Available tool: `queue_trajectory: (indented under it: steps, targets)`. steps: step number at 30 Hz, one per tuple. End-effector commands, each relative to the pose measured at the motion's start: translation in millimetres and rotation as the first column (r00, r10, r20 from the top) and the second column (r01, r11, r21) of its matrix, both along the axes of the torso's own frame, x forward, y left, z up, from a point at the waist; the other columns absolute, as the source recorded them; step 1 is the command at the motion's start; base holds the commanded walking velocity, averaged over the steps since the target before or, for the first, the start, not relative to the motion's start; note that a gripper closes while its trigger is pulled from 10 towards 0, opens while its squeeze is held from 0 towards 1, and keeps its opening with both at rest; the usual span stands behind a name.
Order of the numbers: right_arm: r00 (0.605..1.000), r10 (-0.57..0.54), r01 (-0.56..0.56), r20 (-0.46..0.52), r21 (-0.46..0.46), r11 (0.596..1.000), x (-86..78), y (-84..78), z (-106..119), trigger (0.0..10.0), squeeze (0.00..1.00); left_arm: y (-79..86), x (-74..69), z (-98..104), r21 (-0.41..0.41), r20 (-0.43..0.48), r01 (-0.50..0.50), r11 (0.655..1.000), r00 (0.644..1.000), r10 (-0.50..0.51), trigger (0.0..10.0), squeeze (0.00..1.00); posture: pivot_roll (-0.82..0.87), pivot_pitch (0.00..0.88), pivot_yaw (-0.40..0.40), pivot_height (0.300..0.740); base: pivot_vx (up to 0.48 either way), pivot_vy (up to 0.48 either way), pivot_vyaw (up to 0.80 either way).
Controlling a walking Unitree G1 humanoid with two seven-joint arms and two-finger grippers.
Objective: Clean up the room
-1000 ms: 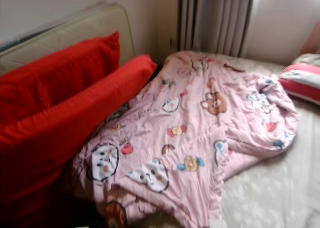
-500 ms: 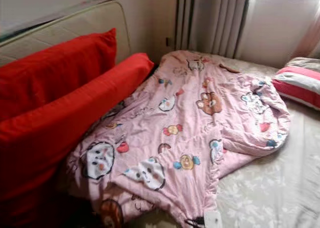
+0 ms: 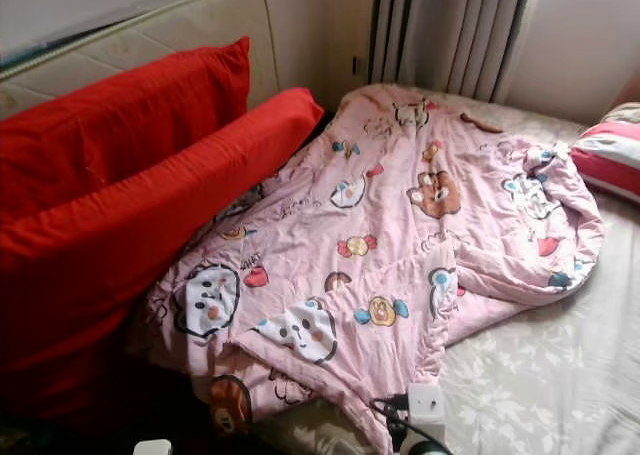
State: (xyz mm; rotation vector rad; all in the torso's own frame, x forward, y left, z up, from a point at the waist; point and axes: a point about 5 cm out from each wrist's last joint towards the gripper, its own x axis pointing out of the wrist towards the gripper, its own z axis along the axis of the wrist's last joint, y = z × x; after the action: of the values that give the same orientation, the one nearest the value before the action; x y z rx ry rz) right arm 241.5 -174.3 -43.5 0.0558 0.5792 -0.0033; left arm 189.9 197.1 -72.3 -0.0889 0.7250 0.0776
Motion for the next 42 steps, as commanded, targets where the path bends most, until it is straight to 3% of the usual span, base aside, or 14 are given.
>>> queue_trajectory:
  steps: [1,17,19,35,42]
  targets:
    - [1.000,-0.016,0.016,-0.012,0.007,1.000,-3.9,0.3,-2.8,10.0,0.00,2.0,-11.5,-5.6,-0.006,-0.035,-0.011,1.000,0.999,0.011,10.0,0.00,-0.04,0.210,0.030,0.710,0.000,0.000,0.00]
    - [0.998,-0.051,0.049,0.038,0.058,0.997,9.6,5.2,6.8,10.0,0.00,1.9,-11.8,-5.7,-0.005,-0.034,0.002,1.000,0.999,-0.002,10.0,0.00,-0.03,0.213,0.031,0.680,0.000,0.000,0.00]
    - [0.998,-0.044,0.042,0.040,0.049,0.998,9.9,5.1,7.1,10.0,0.00,1.9,-11.8,-5.7,-0.006,-0.034,0.003,1.000,0.999,-0.003,10.0,0.00,-0.03,0.213,0.031,0.665,0.000,0.000,0.00]
    - [0.999,-0.033,0.031,0.028,0.060,0.998,8.9,9.6,5.6,10.0,0.00,1.6,-12.3,-5.9,-0.008,-0.036,0.009,1.000,0.999,-0.009,10.0,0.00,-0.03,0.210,0.032,0.665,0.000,0.000,0.00]
    - [0.999,-0.034,0.032,0.027,0.061,0.998,7.5,8.9,4.8,10.0,0.00,1.1,-12.3,-6.1,-0.009,-0.039,0.014,1.000,0.999,-0.014,10.0,0.00,-0.03,0.200,0.034,0.640,0.000,0.000,0.00]
